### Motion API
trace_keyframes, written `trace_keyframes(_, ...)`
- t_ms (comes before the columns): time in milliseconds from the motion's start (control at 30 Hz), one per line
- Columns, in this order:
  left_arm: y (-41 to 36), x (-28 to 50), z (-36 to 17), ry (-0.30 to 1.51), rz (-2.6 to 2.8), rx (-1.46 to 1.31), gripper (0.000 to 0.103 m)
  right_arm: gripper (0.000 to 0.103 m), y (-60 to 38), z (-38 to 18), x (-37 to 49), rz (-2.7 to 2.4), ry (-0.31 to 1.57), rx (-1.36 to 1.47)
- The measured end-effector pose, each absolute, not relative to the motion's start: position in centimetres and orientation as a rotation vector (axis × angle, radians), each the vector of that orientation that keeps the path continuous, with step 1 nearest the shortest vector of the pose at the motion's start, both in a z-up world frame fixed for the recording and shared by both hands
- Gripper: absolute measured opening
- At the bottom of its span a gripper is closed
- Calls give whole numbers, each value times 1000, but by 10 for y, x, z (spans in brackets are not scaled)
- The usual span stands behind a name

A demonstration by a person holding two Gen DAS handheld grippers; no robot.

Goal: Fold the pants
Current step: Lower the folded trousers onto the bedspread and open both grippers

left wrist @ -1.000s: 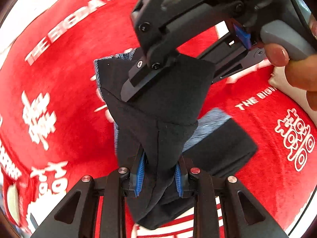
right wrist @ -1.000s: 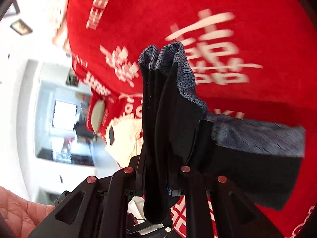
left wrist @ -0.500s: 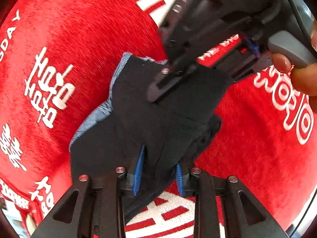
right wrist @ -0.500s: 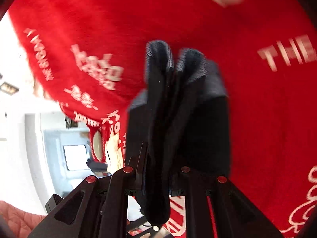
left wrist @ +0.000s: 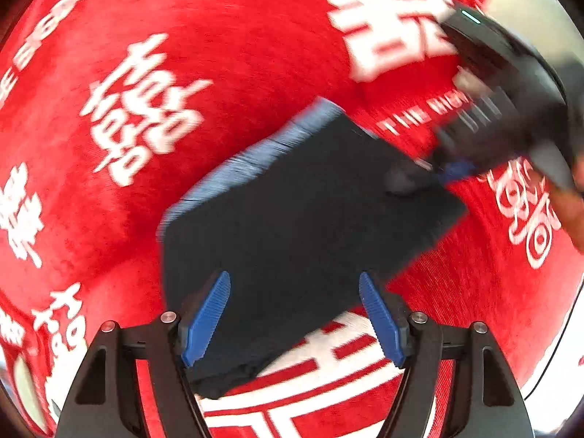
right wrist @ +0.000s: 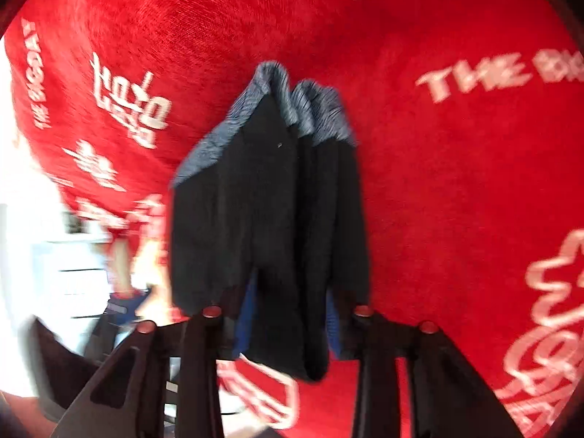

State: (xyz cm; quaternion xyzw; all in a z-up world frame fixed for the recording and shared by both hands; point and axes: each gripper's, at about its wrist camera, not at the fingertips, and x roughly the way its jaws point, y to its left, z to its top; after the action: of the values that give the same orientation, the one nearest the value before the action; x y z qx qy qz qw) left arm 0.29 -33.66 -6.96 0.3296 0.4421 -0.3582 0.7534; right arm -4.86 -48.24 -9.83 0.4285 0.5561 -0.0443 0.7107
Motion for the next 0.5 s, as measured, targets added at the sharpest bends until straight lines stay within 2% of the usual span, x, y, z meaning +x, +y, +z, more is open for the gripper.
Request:
trace_keyframes(33, -333, 12, -66, 978, -770, 693, 74, 46, -480, -87, -48, -174, 1259, 865)
trace_keyframes(133, -320, 48, -69, 1037, -700, 627, 74, 47, -476, -66, -50, -287, 1266, 739)
trace_keyframes(200, -315, 67, -75, 1055, -659, 601, 74, 40, -473, -56, -49, -326, 1255, 723)
trace_keyframes(233, -313, 74, -81, 1073, -648, 586, 74, 25, -469, -52, -47, -337, 1255, 703)
trace_keyframes(267, -313, 81, -86, 1104, -645, 569, 74, 20, -464, -49, -44, -340, 1257, 680)
trace_keyframes(500, -289, 105, -132, 1309, -621, 380, 74, 20, -422, -78, -21, -332, 1353, 481)
